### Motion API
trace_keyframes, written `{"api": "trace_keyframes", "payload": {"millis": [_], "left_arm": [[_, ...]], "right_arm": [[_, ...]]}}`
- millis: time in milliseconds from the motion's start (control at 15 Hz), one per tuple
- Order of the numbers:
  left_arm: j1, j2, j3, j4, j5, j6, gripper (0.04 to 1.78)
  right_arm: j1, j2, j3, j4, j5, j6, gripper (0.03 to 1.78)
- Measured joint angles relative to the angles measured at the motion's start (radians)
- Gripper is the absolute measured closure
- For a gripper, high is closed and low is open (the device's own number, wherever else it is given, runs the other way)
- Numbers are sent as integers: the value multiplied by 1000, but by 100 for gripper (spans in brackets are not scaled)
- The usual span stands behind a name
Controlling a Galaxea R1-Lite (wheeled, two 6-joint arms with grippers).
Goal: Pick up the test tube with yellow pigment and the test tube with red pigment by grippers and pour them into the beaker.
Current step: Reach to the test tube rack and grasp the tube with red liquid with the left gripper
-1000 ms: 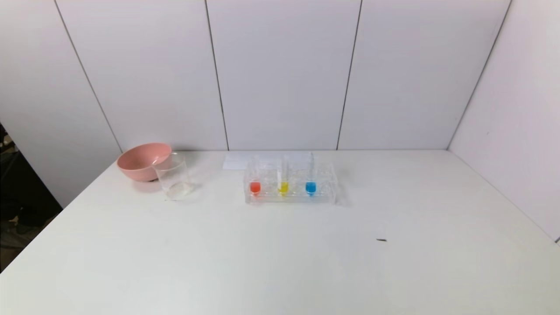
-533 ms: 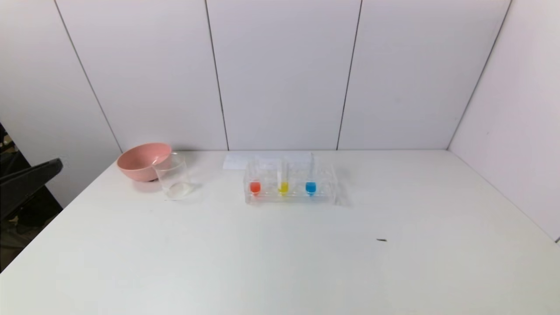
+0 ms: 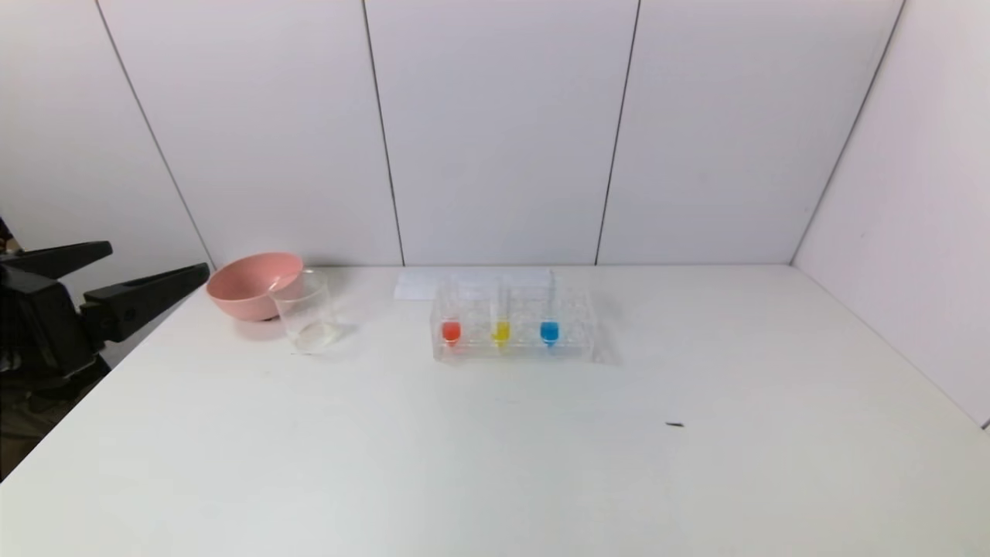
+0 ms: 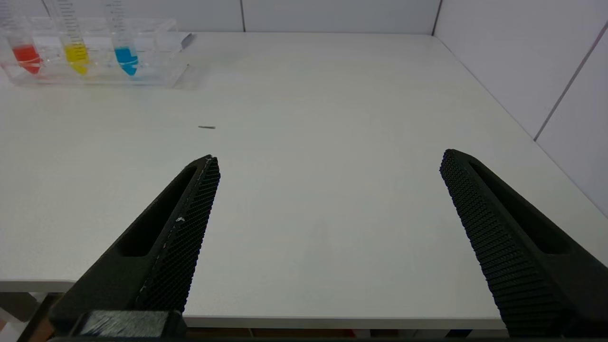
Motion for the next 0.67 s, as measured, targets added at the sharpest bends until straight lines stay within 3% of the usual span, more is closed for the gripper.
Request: {"api": "trace_keyframes", "payload": {"millis": [667], "left_arm": [[-7, 55, 10, -21, 0, 1, 10]], "right_arm": [[0, 0, 0, 0, 0, 0, 11]]}}
